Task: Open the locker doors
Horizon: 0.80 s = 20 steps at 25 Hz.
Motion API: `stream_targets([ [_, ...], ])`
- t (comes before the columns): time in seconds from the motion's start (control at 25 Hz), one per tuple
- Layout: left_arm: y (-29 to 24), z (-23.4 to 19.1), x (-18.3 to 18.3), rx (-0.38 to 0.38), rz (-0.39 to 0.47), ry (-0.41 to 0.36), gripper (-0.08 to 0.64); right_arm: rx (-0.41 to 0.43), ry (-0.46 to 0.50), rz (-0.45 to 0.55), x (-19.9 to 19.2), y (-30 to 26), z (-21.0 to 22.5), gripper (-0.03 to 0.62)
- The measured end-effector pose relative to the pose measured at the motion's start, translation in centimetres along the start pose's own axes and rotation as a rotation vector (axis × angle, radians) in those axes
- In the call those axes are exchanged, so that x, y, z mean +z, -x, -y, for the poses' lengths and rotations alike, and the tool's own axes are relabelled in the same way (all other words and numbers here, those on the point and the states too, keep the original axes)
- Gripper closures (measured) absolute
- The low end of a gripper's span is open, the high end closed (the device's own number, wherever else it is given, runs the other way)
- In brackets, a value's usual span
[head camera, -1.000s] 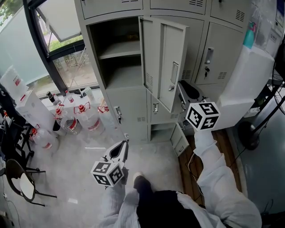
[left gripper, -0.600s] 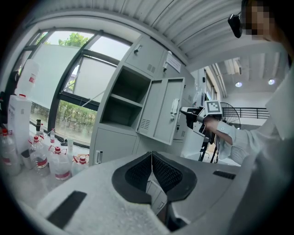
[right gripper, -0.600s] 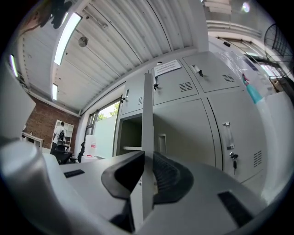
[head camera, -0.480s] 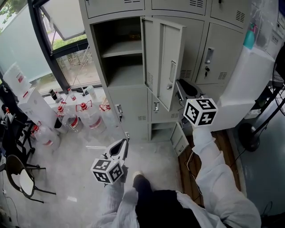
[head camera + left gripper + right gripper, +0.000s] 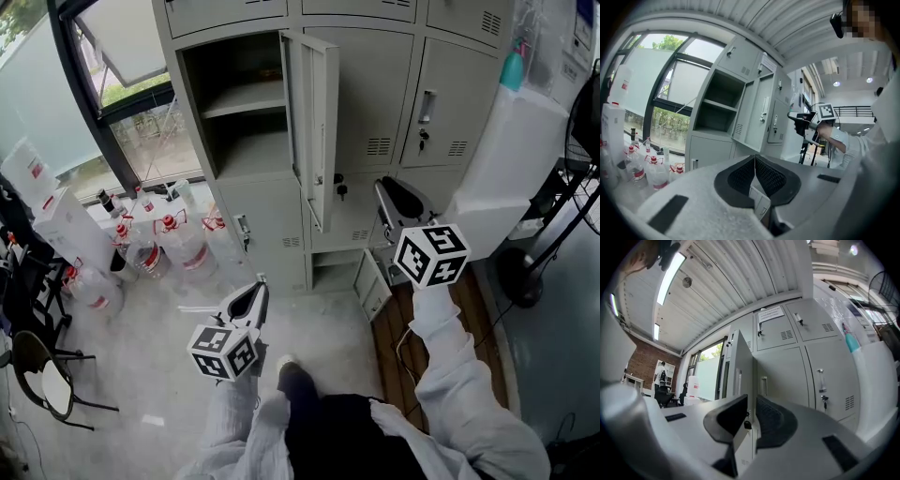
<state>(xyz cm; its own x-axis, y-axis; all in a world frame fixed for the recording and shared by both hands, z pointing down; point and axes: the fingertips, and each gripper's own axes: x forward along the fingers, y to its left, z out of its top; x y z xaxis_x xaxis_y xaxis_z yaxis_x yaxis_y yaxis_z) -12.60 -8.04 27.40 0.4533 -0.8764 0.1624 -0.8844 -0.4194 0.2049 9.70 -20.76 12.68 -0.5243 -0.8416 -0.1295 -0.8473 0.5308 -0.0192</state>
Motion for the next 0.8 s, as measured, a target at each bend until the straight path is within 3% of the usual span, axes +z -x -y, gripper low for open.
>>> stream_targets([
  [0.32,-0.2,2.0,-0.2,-0.039,0.006,-0.004,0.549,-0.062,-0.044,-0.041,-2.0,6.4,-0.1,0.535],
  [0.68,-0.2,3.8,-0.6,-0.064,0.031,-0.002,0.549,-0.116,-0.12,-0.102,-6.9,12.4,-2.6,0.535],
  [0.8,-0.2,4.4,-0.8,-0.073,0.035,0.0,0.549,-0.096,-0.097,-0.129,-8.7,13.6,-4.1,0.535],
])
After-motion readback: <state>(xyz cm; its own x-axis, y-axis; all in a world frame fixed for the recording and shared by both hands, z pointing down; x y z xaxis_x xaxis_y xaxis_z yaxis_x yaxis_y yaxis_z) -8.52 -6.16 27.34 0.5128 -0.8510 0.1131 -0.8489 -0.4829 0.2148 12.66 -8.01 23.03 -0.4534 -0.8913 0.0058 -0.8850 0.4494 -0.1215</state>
